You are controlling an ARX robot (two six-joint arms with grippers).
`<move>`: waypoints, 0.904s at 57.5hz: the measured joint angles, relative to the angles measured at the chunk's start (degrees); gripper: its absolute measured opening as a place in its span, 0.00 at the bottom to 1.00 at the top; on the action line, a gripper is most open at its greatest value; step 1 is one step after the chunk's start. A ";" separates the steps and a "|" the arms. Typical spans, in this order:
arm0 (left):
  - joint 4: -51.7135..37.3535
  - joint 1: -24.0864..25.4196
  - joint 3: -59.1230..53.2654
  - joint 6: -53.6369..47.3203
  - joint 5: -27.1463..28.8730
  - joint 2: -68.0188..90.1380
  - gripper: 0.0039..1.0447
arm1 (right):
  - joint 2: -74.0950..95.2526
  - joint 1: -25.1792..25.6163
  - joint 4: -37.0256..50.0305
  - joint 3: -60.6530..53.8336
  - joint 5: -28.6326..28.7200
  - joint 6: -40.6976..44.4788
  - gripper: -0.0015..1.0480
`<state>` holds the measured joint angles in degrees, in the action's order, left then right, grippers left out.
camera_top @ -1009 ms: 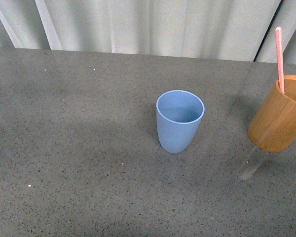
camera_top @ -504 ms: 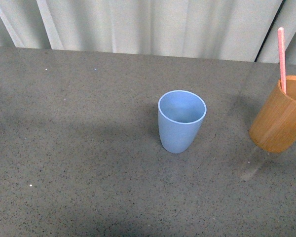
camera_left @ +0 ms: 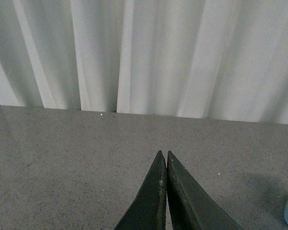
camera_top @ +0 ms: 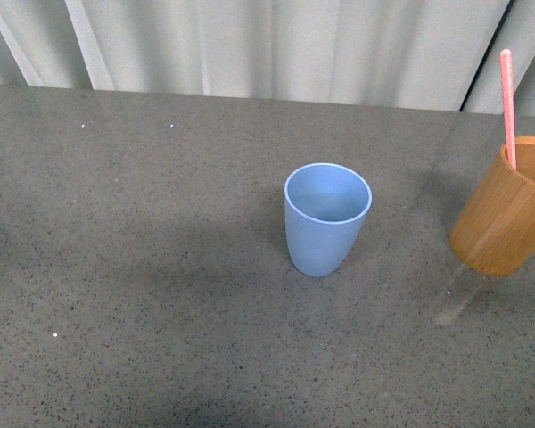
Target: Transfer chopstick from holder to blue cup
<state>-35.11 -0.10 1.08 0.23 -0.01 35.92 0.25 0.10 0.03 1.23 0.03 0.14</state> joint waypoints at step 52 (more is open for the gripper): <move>23.65 0.00 -0.02 0.00 0.02 -24.68 0.03 | 0.00 0.00 0.00 0.00 0.00 0.00 0.90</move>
<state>-11.46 -0.10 1.06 0.23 0.01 11.25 0.25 0.10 0.03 1.23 0.03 0.14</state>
